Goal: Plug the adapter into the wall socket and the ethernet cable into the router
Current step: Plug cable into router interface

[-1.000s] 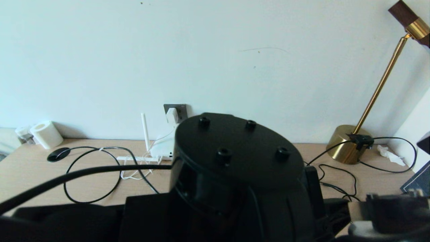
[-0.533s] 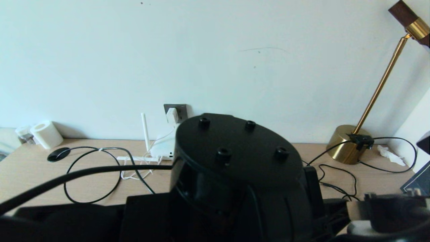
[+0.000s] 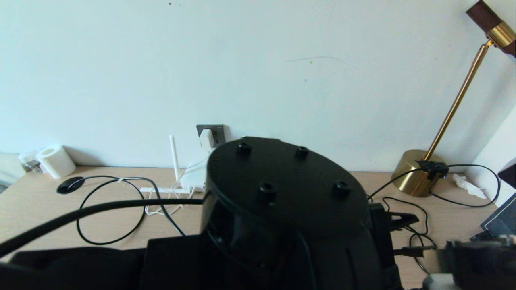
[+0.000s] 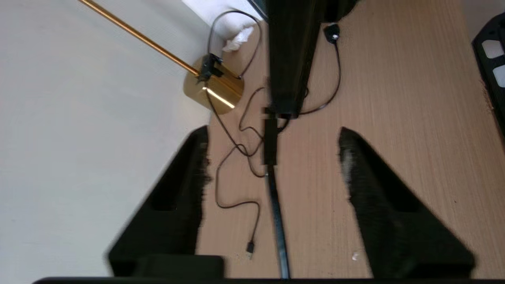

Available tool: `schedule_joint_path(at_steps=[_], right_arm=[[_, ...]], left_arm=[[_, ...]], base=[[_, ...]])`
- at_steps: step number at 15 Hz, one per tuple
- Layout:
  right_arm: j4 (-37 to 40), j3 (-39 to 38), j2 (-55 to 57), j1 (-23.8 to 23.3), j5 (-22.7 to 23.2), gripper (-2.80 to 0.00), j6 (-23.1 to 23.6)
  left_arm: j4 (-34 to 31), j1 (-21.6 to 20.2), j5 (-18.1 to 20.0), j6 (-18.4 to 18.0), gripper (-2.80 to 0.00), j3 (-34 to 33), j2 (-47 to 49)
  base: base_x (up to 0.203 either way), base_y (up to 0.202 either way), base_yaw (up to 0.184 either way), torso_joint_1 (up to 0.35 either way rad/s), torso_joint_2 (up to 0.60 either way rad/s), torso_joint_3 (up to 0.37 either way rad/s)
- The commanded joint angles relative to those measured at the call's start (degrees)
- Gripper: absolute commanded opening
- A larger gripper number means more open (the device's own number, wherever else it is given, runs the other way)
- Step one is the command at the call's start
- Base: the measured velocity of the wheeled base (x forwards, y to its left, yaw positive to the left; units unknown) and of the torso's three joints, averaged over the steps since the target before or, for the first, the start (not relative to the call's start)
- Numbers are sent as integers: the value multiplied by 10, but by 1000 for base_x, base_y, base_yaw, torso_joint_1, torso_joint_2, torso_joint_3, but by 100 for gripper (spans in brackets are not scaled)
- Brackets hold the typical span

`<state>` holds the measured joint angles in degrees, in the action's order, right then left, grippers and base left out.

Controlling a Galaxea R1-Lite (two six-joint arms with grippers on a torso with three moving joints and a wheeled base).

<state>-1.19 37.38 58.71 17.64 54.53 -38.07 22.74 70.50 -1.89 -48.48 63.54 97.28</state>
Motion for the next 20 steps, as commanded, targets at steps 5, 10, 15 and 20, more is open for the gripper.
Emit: schedule_joint_path(at_steps=[5,10,15,20], right_arm=[[0,48,-6,-1,2,-280,-207],[2,80,32,-1,13,-280,-293],[4,118,60,-1,52,-280,-374],[3,143,58,0,70,-280,-426]], left_arm=[[2,-1,0,-81,0,-46,-61],[114,-6,0,-225,0,-62,-62],[203,-9,0,-306,0,-97,-46],[254,-9,0,-345,0,-121,-45]], base=[[0,0,0,0,0,0],[0,0,0,0,0,0],[0,0,0,0,0,0],[0,0,0,0,0,0]])
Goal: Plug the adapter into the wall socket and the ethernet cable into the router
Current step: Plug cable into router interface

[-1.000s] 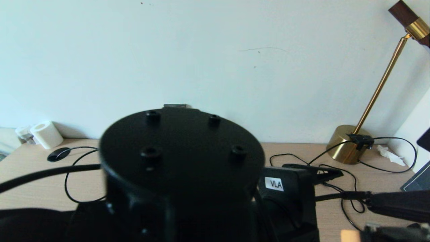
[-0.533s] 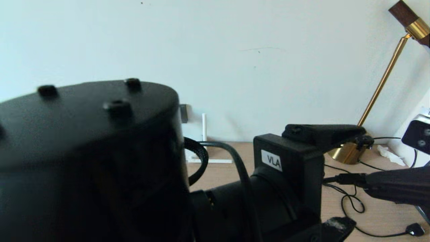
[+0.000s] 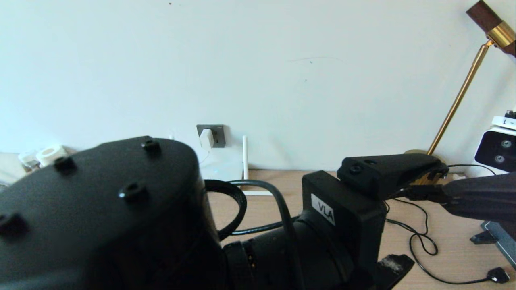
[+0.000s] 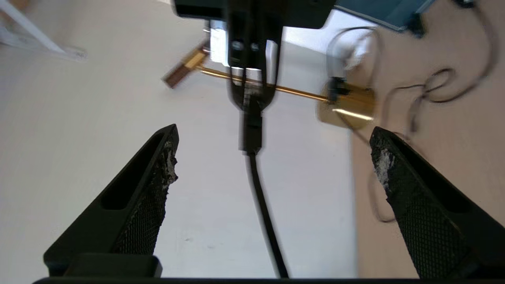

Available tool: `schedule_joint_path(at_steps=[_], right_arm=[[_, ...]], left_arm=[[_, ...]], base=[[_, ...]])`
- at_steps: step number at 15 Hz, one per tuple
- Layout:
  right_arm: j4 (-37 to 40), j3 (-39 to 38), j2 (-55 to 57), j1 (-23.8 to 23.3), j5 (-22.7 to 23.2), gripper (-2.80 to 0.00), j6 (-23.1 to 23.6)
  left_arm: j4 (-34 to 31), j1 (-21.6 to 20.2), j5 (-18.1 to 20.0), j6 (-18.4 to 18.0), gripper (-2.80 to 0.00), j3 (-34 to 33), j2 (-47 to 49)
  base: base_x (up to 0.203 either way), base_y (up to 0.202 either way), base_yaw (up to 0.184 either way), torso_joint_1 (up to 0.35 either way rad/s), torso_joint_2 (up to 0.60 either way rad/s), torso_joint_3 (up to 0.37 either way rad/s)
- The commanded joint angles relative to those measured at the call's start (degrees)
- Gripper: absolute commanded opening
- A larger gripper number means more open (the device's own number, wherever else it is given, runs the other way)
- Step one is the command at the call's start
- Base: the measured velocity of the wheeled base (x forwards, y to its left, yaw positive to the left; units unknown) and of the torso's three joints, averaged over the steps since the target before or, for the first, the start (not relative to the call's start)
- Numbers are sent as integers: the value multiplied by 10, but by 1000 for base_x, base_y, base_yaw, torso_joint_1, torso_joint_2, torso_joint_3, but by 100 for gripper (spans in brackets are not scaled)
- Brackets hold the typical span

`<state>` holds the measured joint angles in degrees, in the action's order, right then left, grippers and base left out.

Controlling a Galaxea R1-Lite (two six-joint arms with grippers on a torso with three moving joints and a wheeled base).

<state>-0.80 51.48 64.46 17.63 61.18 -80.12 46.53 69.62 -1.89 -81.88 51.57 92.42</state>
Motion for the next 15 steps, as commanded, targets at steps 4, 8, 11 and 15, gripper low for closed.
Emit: schedule_joint_path(at_steps=[4,8,11,15], right_arm=[[0,-1,-1,0,16,-280,-7],[0,-3,-7,0,24,-280,-12],[0,-6,-12,0,24,-280,-12],[-1,-7,-14,1,25,-280,-12]], left_arm=[[63,0,1,-23,0,0,18],[65,0,1,-26,0,3,17],[65,-2,0,-26,0,3,17],[66,-6,1,-24,0,1,17]], base=[[0,0,0,0,0,0],[0,0,0,0,0,0],[0,0,0,0,0,0],[0,0,0,0,0,0]])
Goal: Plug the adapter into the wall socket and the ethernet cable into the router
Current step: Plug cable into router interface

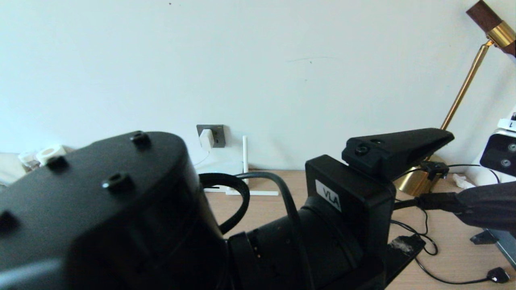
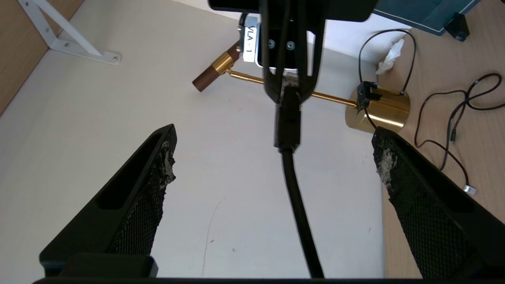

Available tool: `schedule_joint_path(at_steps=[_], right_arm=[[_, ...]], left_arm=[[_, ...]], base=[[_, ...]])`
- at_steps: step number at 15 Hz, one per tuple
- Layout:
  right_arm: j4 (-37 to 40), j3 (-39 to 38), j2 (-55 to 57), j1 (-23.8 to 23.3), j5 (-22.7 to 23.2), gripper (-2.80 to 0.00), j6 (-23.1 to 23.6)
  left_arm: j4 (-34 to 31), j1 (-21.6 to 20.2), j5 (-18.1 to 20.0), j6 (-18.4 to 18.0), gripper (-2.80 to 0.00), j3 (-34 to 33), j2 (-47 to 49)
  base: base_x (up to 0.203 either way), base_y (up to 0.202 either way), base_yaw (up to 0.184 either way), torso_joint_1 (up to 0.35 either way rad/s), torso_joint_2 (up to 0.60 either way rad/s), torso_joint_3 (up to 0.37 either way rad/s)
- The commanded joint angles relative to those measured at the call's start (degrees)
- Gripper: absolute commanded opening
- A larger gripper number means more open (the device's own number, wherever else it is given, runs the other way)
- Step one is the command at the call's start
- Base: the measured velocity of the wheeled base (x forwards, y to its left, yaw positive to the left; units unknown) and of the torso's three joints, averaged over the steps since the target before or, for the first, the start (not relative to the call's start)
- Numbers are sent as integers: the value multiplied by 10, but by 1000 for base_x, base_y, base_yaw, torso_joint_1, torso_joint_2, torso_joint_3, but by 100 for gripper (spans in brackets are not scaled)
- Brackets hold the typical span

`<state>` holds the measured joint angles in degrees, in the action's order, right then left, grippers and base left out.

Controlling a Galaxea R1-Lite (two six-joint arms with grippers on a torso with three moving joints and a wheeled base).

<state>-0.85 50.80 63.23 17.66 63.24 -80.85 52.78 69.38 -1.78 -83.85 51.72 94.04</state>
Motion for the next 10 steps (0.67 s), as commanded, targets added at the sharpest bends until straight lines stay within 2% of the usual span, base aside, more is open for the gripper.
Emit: schedule_joint_path(at_steps=[1,4,5,10], right_arm=[[0,0,-1,1,4,-280,-5],[0,-2,0,2,4,-280,-5],[0,-2,1,2,4,-280,-5],[-1,-3,0,5,4,-280,-5]], left_arm=[[4,-6,0,-4,0,1,1],[4,-6,1,-4,0,5,4],[5,-6,2,-4,-280,6,8],[6,-6,8,-4,-280,26,23]], base=[[0,0,0,0,0,0],[0,0,0,0,0,0],[0,0,0,0,0,0],[0,0,0,0,0,0]])
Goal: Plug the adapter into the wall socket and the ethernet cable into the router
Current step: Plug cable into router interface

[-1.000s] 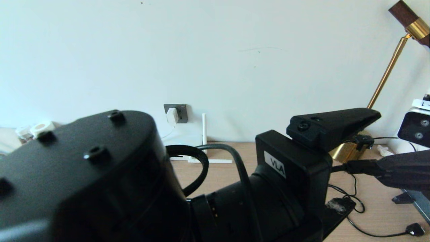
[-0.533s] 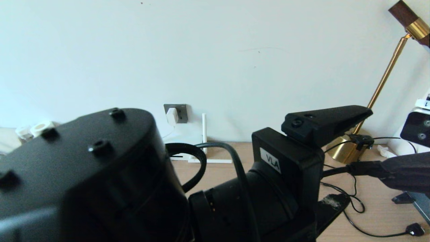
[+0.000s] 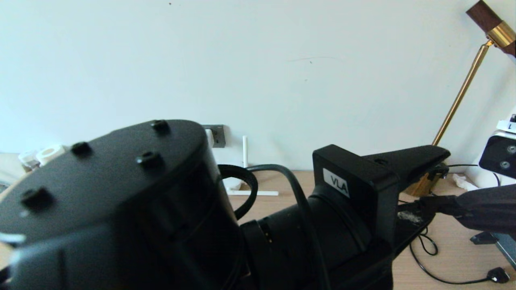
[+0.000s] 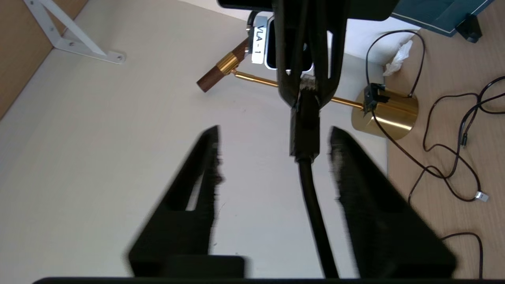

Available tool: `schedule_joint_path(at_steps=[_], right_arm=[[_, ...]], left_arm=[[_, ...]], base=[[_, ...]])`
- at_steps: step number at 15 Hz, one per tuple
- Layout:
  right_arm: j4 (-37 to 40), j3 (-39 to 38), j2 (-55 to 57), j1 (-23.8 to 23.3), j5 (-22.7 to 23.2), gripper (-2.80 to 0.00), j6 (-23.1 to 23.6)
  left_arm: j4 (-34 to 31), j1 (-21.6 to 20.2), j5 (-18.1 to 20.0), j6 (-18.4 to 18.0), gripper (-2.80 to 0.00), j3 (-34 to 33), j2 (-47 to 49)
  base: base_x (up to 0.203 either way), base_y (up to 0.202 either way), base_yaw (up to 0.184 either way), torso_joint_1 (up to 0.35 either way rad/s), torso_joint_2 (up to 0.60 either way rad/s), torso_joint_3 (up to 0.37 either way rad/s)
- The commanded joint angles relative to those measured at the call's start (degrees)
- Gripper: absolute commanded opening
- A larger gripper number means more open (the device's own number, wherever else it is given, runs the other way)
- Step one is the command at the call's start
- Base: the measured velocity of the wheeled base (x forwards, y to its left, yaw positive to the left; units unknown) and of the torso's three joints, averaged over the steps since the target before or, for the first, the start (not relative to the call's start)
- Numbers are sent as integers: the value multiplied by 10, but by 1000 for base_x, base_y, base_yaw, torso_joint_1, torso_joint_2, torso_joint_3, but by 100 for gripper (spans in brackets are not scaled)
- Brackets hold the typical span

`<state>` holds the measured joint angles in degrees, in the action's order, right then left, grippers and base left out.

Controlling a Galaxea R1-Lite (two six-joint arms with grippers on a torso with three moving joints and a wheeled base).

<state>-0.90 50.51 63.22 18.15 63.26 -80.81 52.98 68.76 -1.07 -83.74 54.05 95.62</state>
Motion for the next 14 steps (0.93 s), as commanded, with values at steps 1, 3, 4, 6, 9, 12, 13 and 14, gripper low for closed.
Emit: schedule_joint_path(at_steps=[1,3,4,6,9,12,13,14], right_arm=[[-1,-1,1,0,4,-280,-5],[-1,-1,2,0,3,-280,-5],[-1,-2,1,0,3,-280,-5],[-1,-2,1,0,3,-280,-5],[-2,-4,1,0,3,-280,-4],[-2,-4,1,0,3,-280,-4],[-2,-4,1,0,3,-280,-3],[-2,-5,1,0,3,-280,-3]], left_arm=[[9,1,1,-5,-280,4,10],[12,3,1,-5,-280,6,11],[12,3,2,-5,-280,5,11],[12,3,6,-5,-280,5,11],[13,4,6,-5,-280,4,11],[13,4,6,-5,-280,3,11],[13,4,6,-5,-280,2,11],[14,4,6,-5,-280,2,11]], base=[[0,0,0,0,0,0],[0,0,0,0,0,0],[0,0,0,0,0,0],[0,0,0,0,0,0],[0,0,0,0,0,0],[0,0,0,0,0,0],[0,0,0,0,0,0],[0,0,0,0,0,0]])
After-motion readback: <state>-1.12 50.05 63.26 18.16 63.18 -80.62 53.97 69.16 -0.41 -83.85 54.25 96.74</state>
